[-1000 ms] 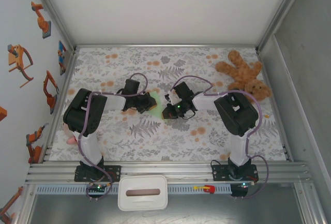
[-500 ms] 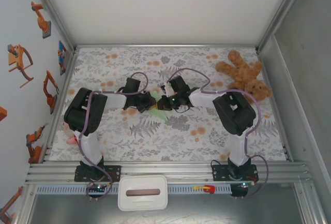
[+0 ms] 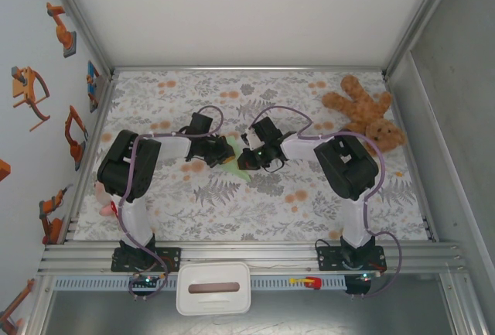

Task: Fold a paper plane with a square sheet of paper (pick it up from the middle)
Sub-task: Fourth fold the wing at the center of the table.

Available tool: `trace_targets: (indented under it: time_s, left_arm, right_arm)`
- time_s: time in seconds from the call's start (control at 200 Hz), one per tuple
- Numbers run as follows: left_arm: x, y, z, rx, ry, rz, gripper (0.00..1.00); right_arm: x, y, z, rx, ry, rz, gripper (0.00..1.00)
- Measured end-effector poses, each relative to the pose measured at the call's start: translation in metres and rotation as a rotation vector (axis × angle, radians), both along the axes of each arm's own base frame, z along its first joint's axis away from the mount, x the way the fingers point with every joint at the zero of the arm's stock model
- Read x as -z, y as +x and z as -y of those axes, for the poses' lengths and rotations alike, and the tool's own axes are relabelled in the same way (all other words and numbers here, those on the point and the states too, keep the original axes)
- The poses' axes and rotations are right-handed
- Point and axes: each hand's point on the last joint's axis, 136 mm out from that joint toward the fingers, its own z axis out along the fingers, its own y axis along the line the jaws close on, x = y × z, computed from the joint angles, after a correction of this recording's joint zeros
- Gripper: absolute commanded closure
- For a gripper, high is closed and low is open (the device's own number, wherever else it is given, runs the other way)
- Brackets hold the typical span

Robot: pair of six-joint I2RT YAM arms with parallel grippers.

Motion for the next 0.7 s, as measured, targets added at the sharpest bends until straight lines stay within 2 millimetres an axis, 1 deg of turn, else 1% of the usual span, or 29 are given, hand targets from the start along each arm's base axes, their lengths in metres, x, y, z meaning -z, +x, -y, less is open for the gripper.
trace_targets:
  time_s: [0.28,0.411,0.556,0.701]
  left_arm:
    - [0.0,0.0,0.0,-0.001,0.016,-0.016,0.91]
    - [0.0,0.0,0.0,-0.001,0.02,-0.02,0.91]
    - [0.0,0.0,0.0,0.0,0.024,-0.024,0.91]
    - [0.0,0.0,0.0,-0.001,0.026,-0.029,0.91]
  right_arm:
    - [-0.002,-0.01,0.007,-0.018,-0.009,-0.004,1.0]
    - [-0.006,-0.007,0.004,-0.006,-0.002,-0.008,1.0]
    - [-0.016,0.002,-0.007,-0.001,0.022,0.012,1.0]
    - [-0.009,0.0,-0.007,0.004,0.007,-0.006,1.0]
